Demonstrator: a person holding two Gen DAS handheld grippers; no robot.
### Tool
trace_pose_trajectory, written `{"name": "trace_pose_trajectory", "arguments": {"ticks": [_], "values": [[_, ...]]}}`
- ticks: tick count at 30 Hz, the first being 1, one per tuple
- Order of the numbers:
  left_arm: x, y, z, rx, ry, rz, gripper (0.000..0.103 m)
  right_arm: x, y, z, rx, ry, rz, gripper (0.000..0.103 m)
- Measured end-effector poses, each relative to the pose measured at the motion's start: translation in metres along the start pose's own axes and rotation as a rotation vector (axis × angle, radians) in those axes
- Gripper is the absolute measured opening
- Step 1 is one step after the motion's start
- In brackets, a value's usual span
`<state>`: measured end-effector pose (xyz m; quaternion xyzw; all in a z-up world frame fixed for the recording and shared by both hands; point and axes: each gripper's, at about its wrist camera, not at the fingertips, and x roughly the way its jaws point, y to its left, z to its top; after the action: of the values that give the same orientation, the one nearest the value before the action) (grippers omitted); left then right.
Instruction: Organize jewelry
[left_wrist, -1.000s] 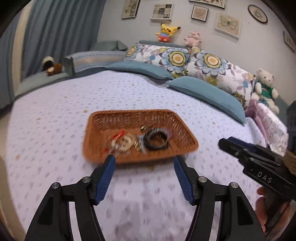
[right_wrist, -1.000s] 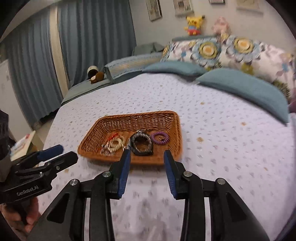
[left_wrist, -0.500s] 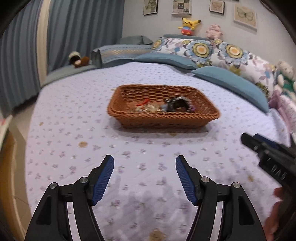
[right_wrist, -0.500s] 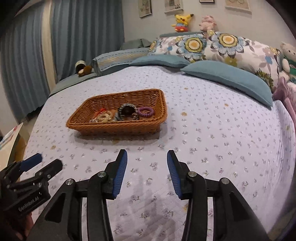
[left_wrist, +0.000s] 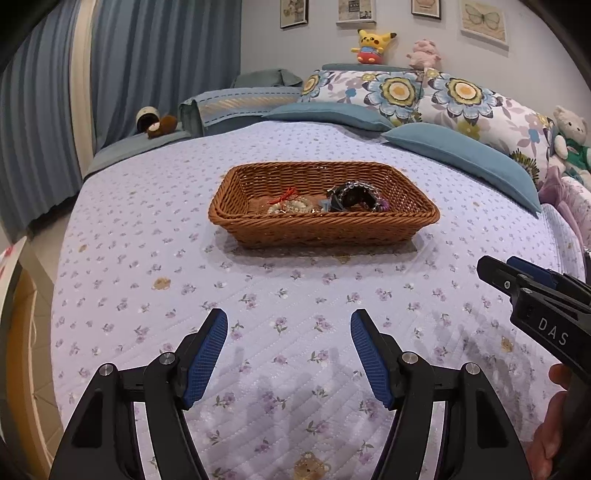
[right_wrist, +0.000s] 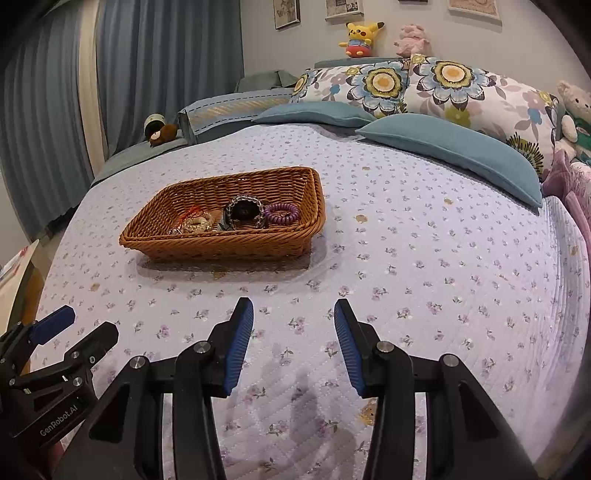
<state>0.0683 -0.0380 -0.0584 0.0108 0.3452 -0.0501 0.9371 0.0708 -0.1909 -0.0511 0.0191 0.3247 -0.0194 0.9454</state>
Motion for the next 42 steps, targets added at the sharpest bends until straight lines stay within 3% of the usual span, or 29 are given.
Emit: {"name": "trace_pose_trajectory", "arguments": {"ticks": [42], "values": [[-0.0089, -0.0037, 0.0008, -0.008, -0.028, -0.002, 0.071, -0.0008, -0.0025, 0.0005, 0.01, 0.0, 0.004, 0.049]]}}
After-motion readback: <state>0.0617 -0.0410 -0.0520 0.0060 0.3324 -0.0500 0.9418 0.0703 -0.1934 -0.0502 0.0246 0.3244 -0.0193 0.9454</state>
